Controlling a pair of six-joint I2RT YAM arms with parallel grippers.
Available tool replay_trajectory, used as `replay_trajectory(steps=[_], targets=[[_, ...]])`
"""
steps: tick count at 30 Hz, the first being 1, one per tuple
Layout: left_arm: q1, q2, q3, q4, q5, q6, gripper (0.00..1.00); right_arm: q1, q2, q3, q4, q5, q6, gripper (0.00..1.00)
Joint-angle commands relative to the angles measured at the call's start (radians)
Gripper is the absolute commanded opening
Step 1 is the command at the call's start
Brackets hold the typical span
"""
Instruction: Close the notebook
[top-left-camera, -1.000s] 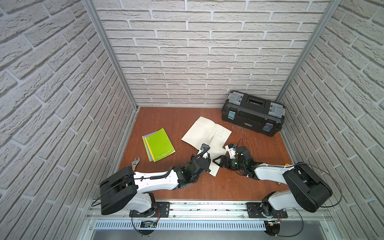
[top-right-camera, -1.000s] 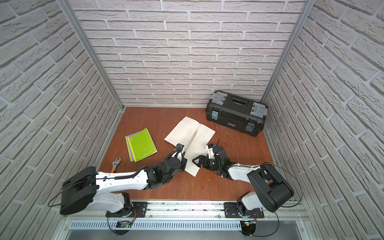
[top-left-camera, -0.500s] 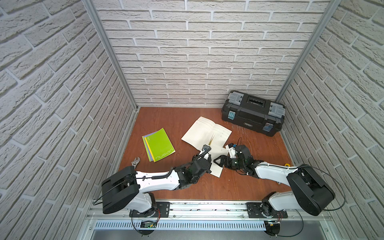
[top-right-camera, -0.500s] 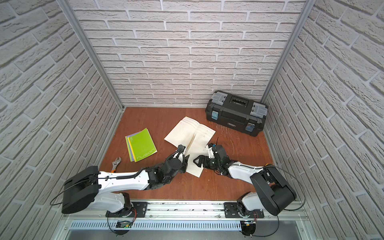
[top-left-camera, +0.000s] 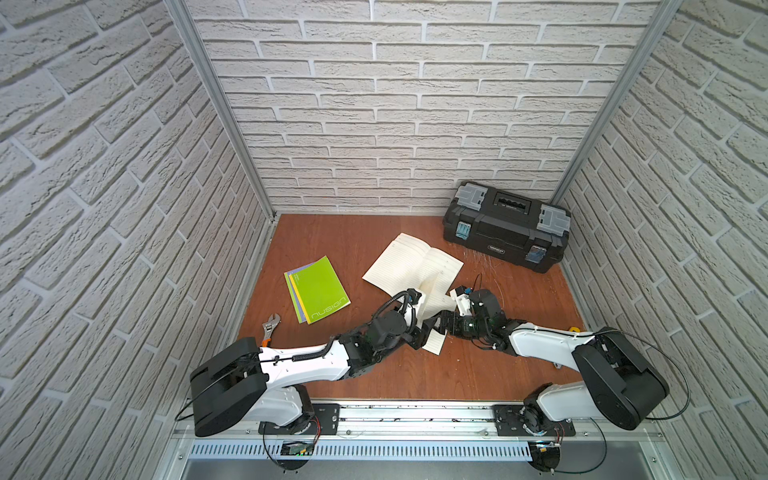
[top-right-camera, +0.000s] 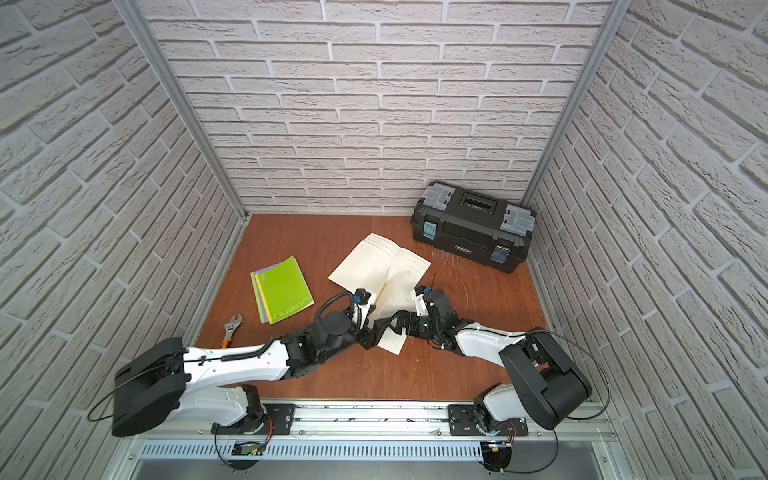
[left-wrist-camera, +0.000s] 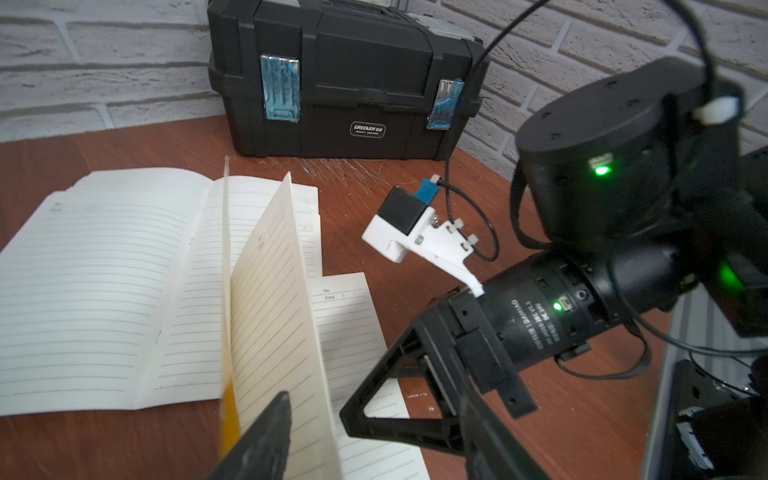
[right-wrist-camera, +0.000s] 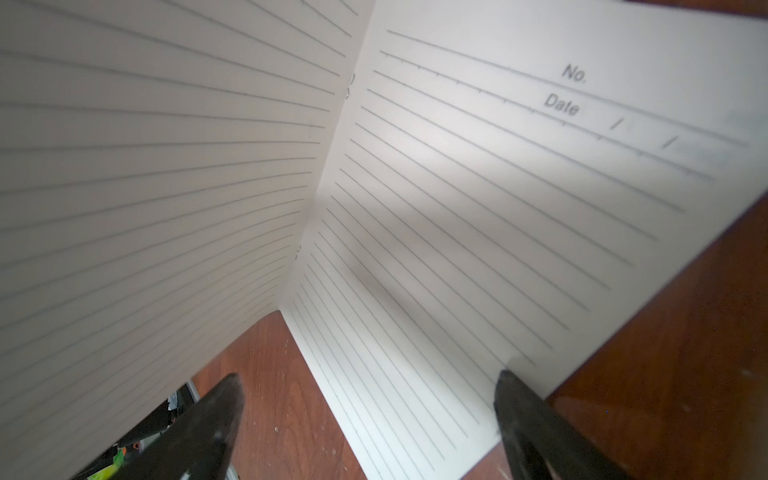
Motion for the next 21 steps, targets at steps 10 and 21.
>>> replay_trajectory(steps=[10, 21], targets=[[0.108, 0.254, 0.003, 0.365, 0.333, -0.135, 0.61, 0.005, 0.021, -0.005, -0.055, 0.046, -0.008, 0.95], [0.053, 0.058, 0.100, 0.008, 0.216, -0.078, 0.60, 0.005, 0.034, -0.010, -0.036, 0.051, -0.006, 0.95]])
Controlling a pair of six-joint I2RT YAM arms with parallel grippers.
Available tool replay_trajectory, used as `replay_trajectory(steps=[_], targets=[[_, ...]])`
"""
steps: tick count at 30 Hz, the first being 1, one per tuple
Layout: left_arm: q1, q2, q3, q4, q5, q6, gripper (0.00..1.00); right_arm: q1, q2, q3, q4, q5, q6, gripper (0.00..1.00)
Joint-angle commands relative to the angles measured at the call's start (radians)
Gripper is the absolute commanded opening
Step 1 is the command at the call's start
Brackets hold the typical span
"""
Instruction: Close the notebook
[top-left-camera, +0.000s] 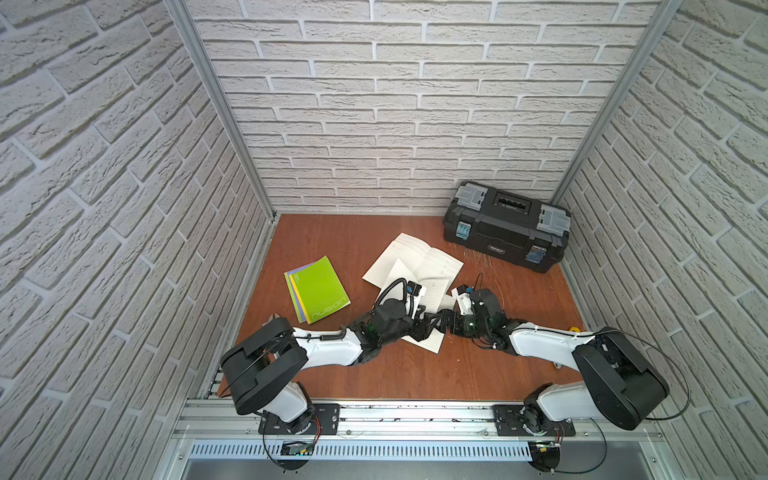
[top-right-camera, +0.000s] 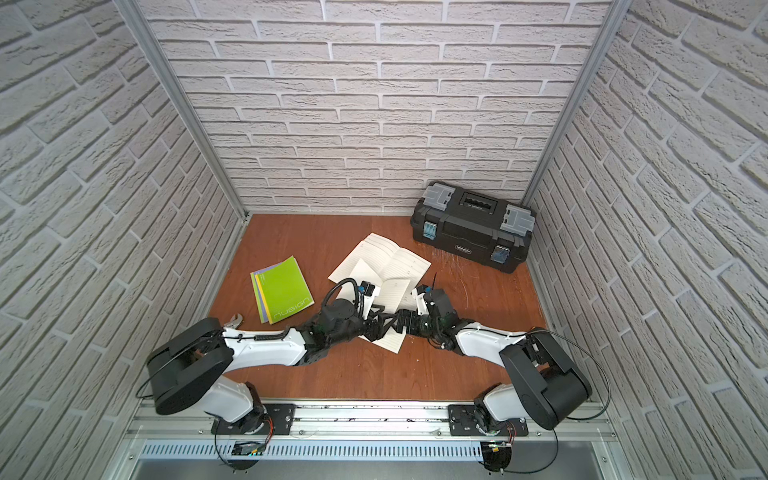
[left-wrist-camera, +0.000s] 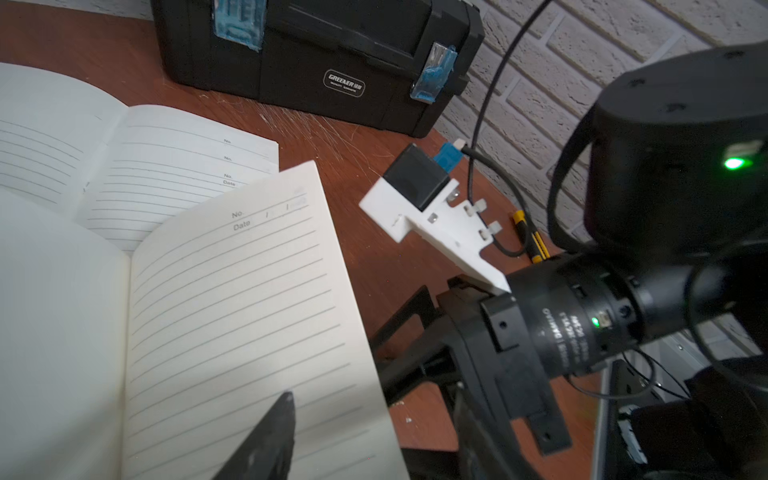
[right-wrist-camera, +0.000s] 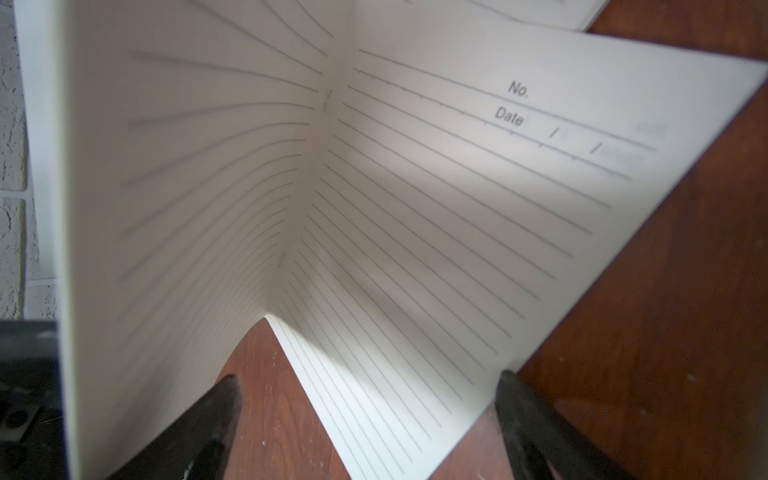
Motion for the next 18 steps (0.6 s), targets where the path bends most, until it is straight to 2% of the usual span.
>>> replay_trajectory(steps=[1, 3, 5, 7, 9, 11, 13, 14, 16, 18], targets=[[-0.045, -0.152, 0.065, -0.164, -0.106, 0.063, 0.60, 0.010, 0.028, -0.016, -0.041, 0.023, -0.004, 0.95], [-0.067, -0.274, 0.102, -0.360, -0.271, 0.131, 0.61, 0.010, 0.030, -0.016, -0.043, 0.025, -0.005, 0.95], [-0.066, -0.390, 0.096, -0.443, -0.385, 0.166, 0.61, 0.009, 0.035, -0.016, -0.042, 0.025, -0.007, 0.95], [-0.049, -0.497, 0.080, -0.518, -0.514, 0.159, 0.60, 0.010, 0.040, -0.015, -0.041, 0.024, -0.007, 0.95], [0.018, -0.571, 0.070, -0.641, -0.606, 0.097, 0.55, 0.010, 0.045, -0.017, -0.031, 0.023, -0.001, 0.95], [0.107, -0.591, 0.058, -0.745, -0.608, 0.028, 0.47, 0.010, 0.049, -0.017, -0.026, 0.021, 0.000, 0.95], [0.161, -0.575, 0.045, -0.792, -0.616, -0.001, 0.14, 0.010, 0.050, -0.015, -0.028, 0.019, 0.000, 0.95], [0.178, -0.556, 0.044, -0.820, -0.633, -0.020, 0.09, 0.010, 0.049, -0.015, -0.029, 0.019, 0.000, 0.95], [0.206, -0.511, 0.046, -0.862, -0.668, -0.072, 0.10, 0.009, 0.042, -0.017, -0.039, 0.020, -0.002, 0.95], [0.245, -0.479, 0.026, -0.832, -0.636, -0.101, 0.03, 0.009, 0.034, -0.018, -0.048, 0.023, -0.004, 0.95]])
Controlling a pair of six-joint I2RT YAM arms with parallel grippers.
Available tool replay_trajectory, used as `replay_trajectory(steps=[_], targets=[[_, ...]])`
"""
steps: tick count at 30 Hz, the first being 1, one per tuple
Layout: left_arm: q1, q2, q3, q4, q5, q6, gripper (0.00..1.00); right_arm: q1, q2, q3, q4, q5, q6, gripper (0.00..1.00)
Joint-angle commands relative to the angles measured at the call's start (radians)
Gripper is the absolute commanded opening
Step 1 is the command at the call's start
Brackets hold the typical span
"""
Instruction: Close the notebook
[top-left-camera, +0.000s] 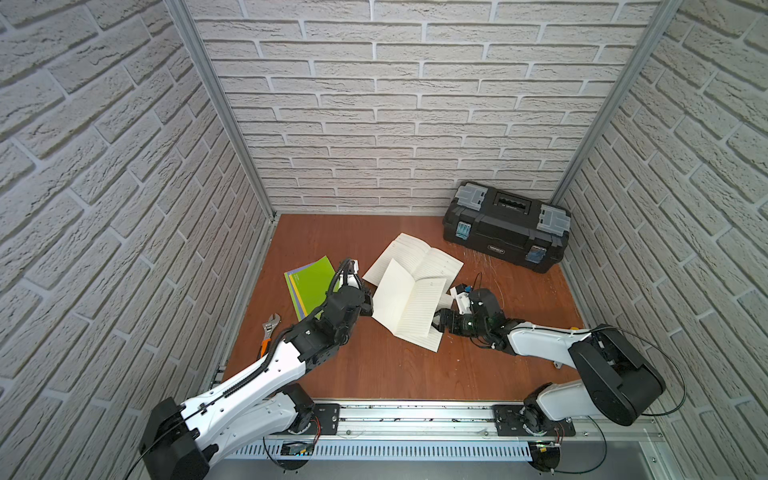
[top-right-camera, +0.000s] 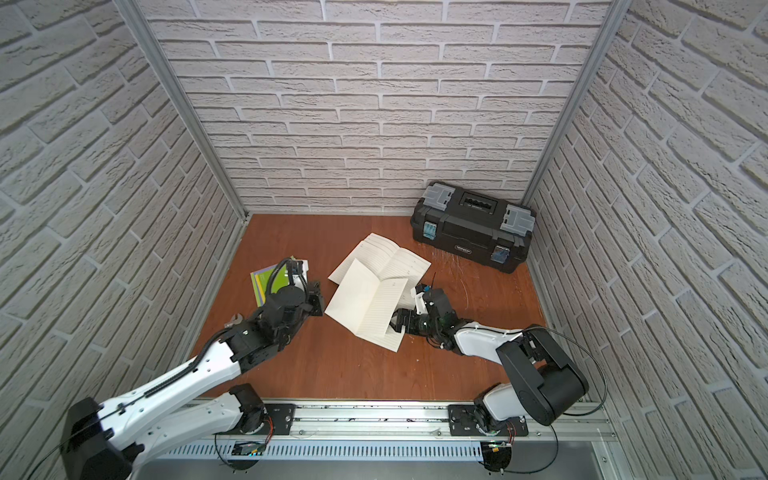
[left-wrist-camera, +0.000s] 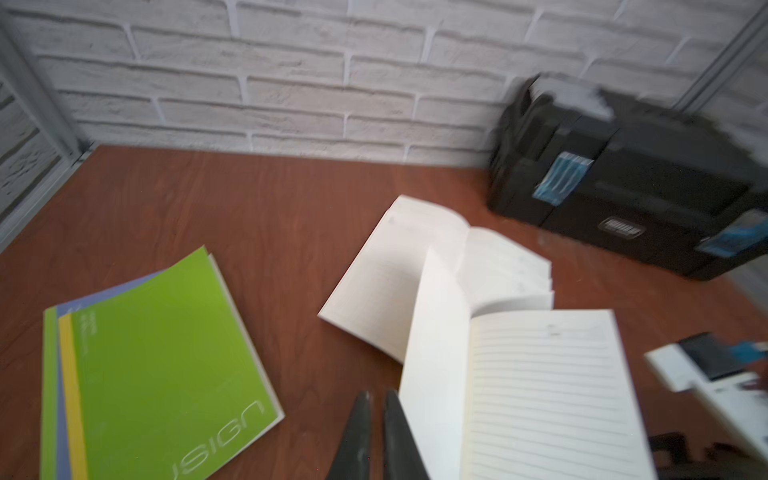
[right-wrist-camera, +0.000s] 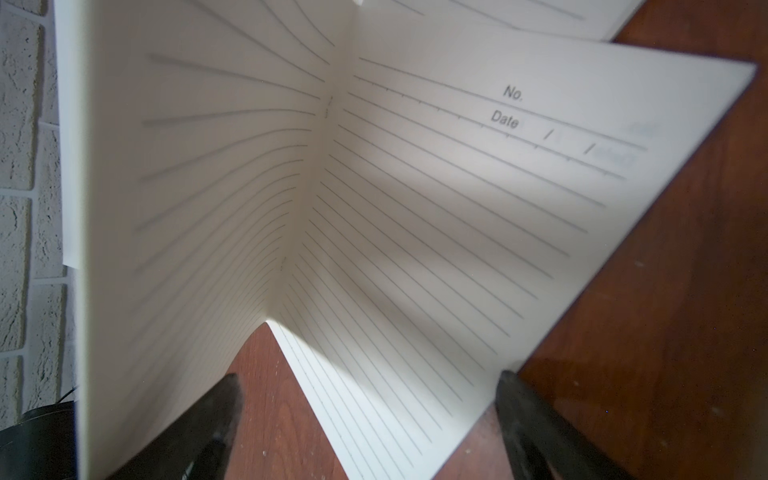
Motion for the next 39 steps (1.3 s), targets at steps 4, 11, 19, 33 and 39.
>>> replay_trajectory(steps=[4, 11, 19, 33, 39], targets=[[0.141, 0.115, -0.081, 0.049, 0.098, -0.102, 0.00, 0.007, 0.002, -0.019, -0.099, 0.023, -0.009, 0.95], [0.227, 0.226, -0.083, 0.232, 0.325, -0.037, 0.00, 0.007, 0.006, -0.022, -0.093, 0.021, -0.009, 0.95], [0.235, 0.433, -0.113, 0.633, 0.755, -0.092, 0.00, 0.006, 0.025, -0.023, -0.060, 0.010, -0.002, 0.95], [0.057, 0.681, 0.031, 0.697, 0.788, -0.092, 0.01, 0.007, 0.063, -0.018, -0.023, -0.003, 0.005, 0.95], [0.014, 0.758, 0.067, 0.704, 0.751, -0.104, 0.01, 0.006, 0.063, -0.015, -0.024, -0.006, 0.002, 0.95]])
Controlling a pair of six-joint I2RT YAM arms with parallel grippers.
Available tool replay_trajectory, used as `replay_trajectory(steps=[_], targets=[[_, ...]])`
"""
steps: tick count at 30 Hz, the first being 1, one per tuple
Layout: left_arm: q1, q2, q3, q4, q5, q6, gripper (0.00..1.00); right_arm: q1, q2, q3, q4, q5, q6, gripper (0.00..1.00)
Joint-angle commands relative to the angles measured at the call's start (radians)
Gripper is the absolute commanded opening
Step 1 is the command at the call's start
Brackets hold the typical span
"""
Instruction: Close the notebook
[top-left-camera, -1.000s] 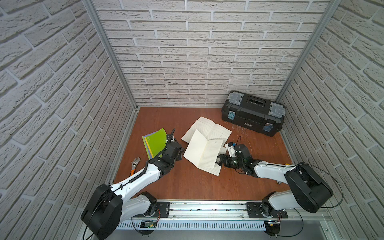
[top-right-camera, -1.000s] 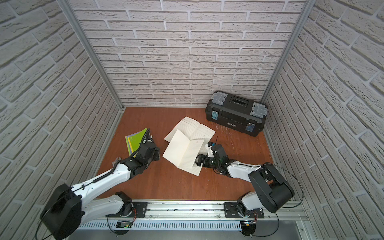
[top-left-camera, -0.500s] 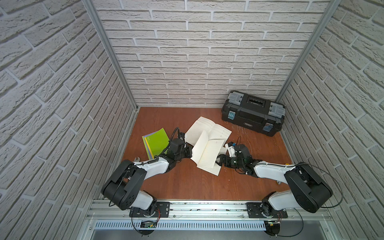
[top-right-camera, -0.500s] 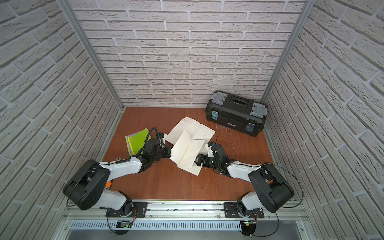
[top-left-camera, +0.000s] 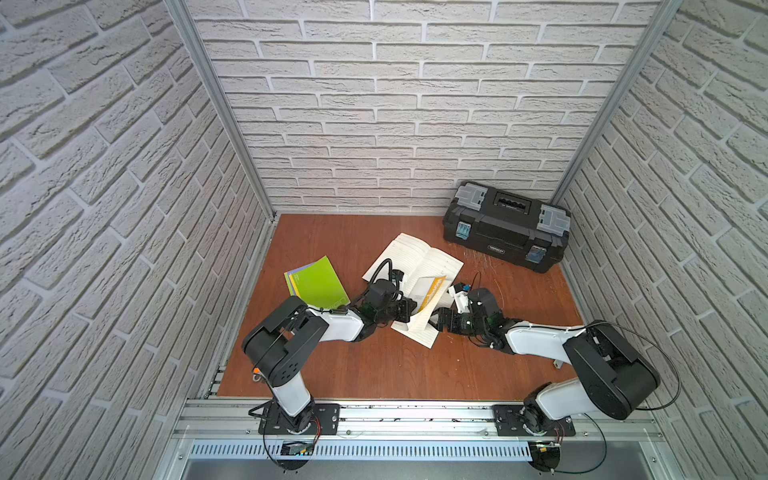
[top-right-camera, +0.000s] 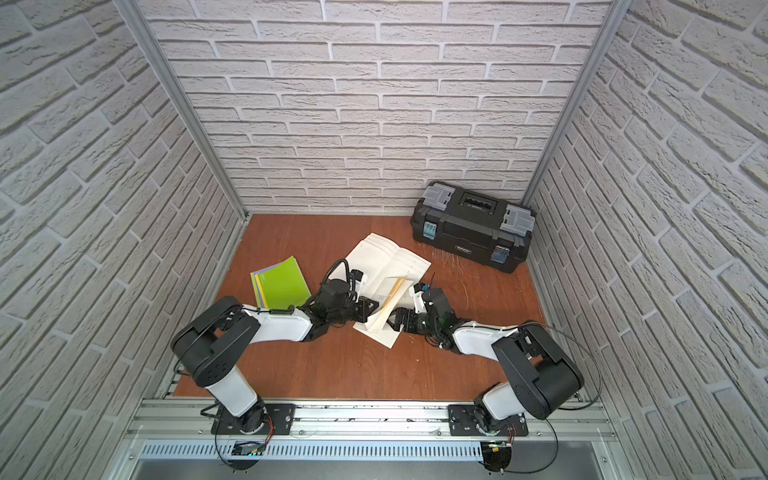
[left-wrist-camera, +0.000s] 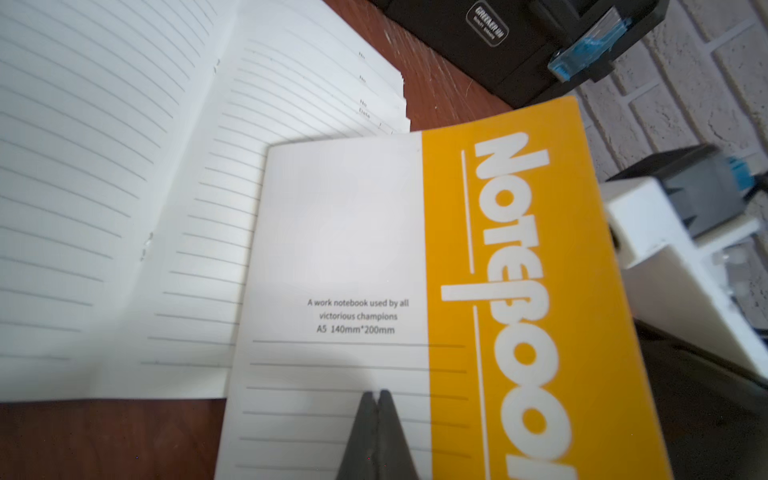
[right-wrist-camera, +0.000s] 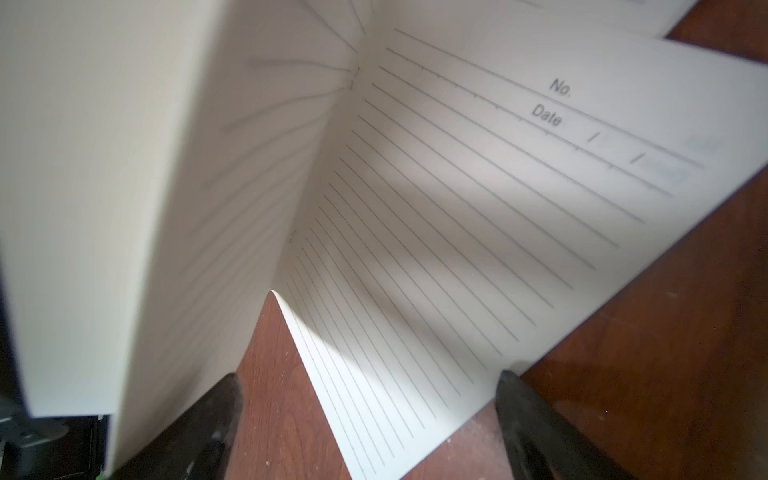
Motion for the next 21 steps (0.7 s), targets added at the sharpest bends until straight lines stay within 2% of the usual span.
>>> replay_trajectory(steps=[1, 5, 15, 18, 21], targets=[[-0.019, 0.023, 0.037, 0.017, -0.041, 0.002, 0.02, 0.005, 0.025, -0.013, -0.094, 0.009, 0.000, 0.95], [-0.042, 0.030, 0.057, -0.056, -0.084, 0.016, 0.03, 0.004, -0.026, 0.012, -0.186, 0.012, -0.023, 0.95], [-0.090, 0.020, 0.058, -0.150, -0.168, 0.023, 0.03, 0.006, -0.411, 0.161, -0.703, 0.168, -0.146, 0.96], [-0.099, 0.028, 0.071, -0.162, -0.176, 0.023, 0.04, 0.005, -0.459, 0.152, -0.654, 0.165, -0.122, 0.96], [-0.106, 0.028, 0.081, -0.171, -0.176, 0.026, 0.04, 0.006, -0.384, 0.145, -0.553, 0.126, -0.090, 0.96]])
